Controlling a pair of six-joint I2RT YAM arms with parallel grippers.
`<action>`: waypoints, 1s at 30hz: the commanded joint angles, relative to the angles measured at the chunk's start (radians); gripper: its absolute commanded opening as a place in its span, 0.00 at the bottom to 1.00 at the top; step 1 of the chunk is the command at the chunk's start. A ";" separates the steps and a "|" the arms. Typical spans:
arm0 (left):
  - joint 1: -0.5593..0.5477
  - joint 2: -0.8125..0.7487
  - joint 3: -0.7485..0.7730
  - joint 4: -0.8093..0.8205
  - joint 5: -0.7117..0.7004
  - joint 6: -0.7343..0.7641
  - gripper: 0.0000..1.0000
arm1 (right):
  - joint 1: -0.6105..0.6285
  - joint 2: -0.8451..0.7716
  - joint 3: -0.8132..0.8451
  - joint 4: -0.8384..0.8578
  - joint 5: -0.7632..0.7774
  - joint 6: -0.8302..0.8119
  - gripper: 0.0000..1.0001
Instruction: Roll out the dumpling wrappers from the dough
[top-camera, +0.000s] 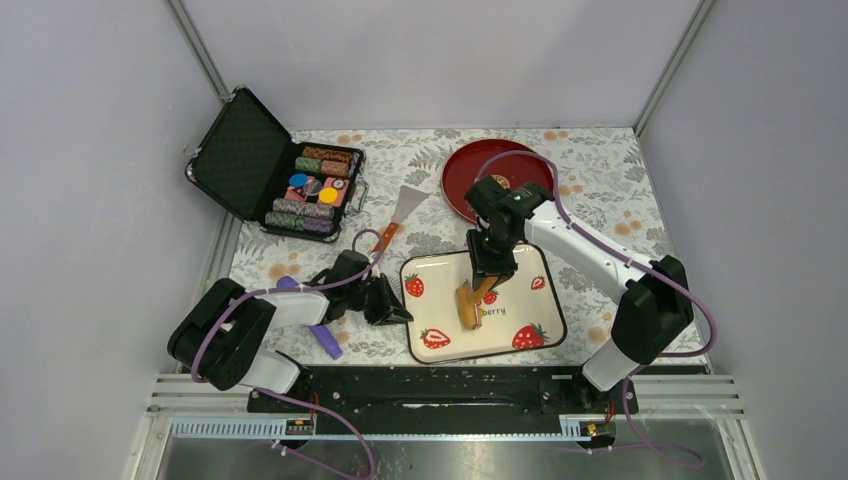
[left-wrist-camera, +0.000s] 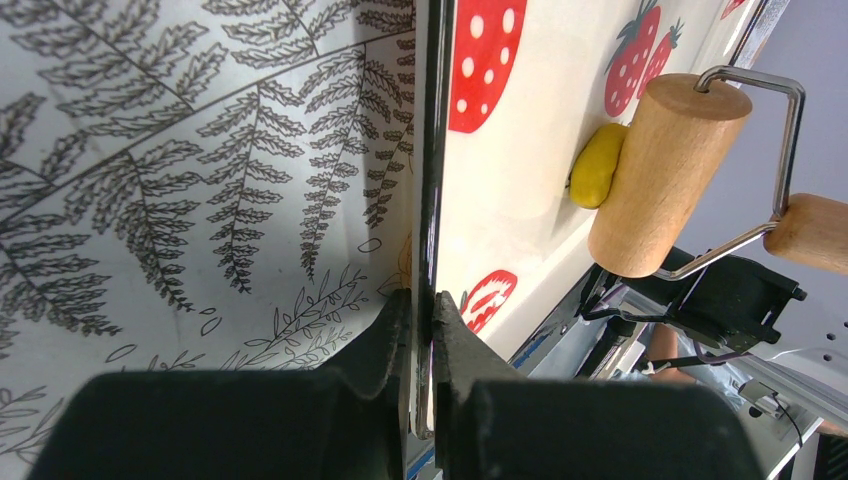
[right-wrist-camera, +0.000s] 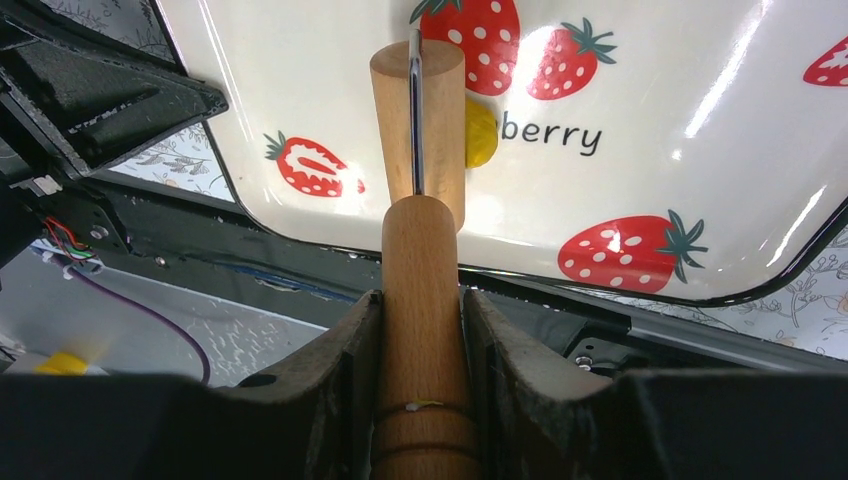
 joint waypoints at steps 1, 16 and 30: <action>0.007 0.015 -0.013 0.017 -0.069 -0.001 0.00 | 0.005 0.048 -0.088 -0.093 0.277 -0.032 0.00; 0.009 0.015 -0.013 0.018 -0.069 -0.003 0.00 | 0.022 0.019 -0.178 -0.036 0.340 -0.067 0.00; 0.010 0.015 -0.014 0.018 -0.065 -0.001 0.00 | 0.053 -0.078 -0.336 0.099 0.366 -0.105 0.00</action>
